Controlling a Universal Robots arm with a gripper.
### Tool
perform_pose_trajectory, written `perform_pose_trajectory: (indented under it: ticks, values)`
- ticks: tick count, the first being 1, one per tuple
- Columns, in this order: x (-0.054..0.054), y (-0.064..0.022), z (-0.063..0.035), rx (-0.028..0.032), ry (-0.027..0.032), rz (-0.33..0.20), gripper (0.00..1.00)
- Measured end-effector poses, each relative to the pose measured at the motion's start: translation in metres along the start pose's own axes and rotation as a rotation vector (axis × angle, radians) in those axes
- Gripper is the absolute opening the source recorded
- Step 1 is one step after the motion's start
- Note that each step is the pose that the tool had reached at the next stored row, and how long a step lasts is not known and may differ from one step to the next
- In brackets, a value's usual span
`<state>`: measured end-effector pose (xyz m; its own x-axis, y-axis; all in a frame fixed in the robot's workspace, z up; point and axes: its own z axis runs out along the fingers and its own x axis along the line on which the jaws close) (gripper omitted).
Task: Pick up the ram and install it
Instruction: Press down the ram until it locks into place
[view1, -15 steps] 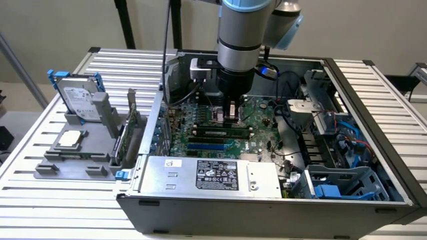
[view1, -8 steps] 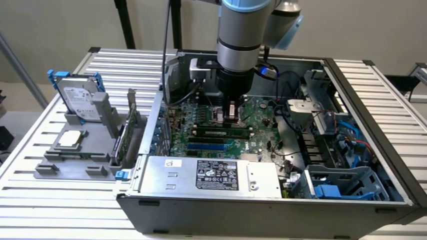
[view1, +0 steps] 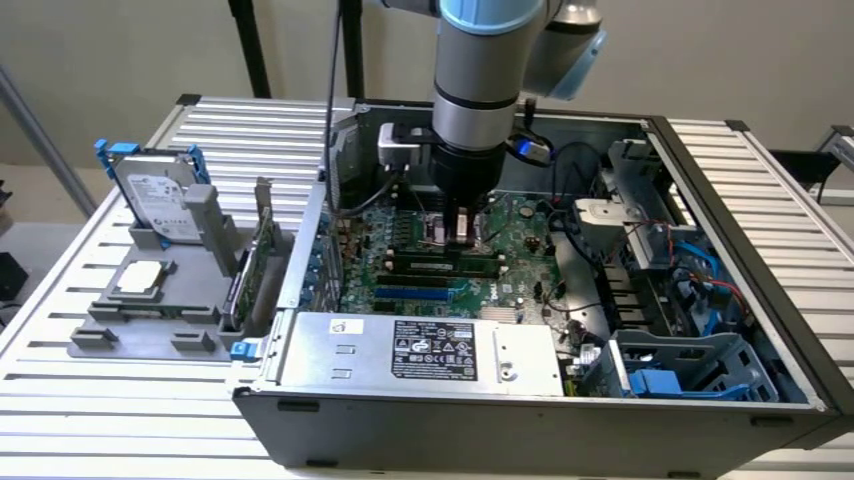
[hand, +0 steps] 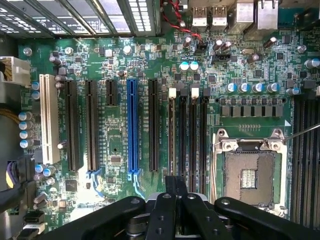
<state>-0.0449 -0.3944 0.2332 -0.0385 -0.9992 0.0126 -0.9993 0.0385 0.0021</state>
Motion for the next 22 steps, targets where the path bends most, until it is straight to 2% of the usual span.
perform_pose_trajectory:
  ticks: [6, 8, 9, 15, 22]
  values:
    - [0.0, 0.0002, 0.0084, -0.0006, 0.0013, 0.0, 0.11]
    - [0.0, 0.0003, 0.008, -0.0004, 0.0008, 0.0, 0.11]
    - [0.0, 0.0002, 0.0052, -0.0003, -0.0011, 0.0, 0.11]
    - [0.0, 0.0002, -0.0212, -0.0024, -0.0003, 0.0, 0.11]
    - [0.0, 0.0002, -0.0216, -0.0026, 0.0, 0.0, 0.11]
